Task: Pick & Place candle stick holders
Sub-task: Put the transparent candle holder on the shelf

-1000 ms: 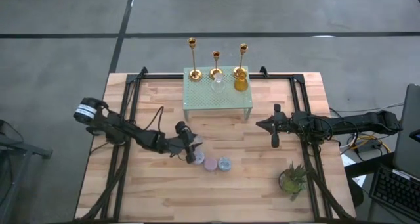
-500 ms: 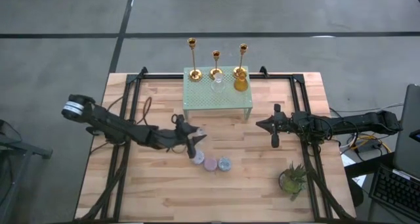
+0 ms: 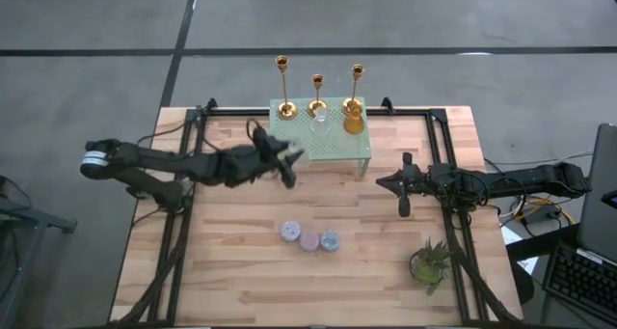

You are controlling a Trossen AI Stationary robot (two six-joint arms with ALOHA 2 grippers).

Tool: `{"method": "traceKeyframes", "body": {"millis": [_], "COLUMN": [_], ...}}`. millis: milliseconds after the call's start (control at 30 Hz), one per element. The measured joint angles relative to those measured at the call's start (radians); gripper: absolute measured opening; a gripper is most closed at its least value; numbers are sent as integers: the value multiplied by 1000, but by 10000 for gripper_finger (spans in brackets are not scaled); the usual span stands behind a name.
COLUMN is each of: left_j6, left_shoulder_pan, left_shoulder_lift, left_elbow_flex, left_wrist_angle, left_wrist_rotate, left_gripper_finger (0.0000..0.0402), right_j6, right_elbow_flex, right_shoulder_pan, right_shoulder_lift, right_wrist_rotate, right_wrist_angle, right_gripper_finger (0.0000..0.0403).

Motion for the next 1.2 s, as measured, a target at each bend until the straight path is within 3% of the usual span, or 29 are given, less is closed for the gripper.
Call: {"method": "traceKeyframes", "body": {"millis": [433, 1200], "left_j6": [-26, 101], "left_shoulder_pan": [273, 319], "left_shoulder_lift": [32, 139], "left_elbow_flex": [-2, 28], "left_wrist_angle": [-20, 10], "left_wrist_rotate": [111, 93], "left_gripper_finger": [153, 154], "right_j6": [0, 0], "right_elbow_flex": [0, 0], "right_shoulder_pan": [0, 0], "right_shoulder_lift": [0, 0], "right_wrist_rotate": [0, 0], "right_wrist_angle": [0, 0], "right_gripper_finger": [13, 13]}}
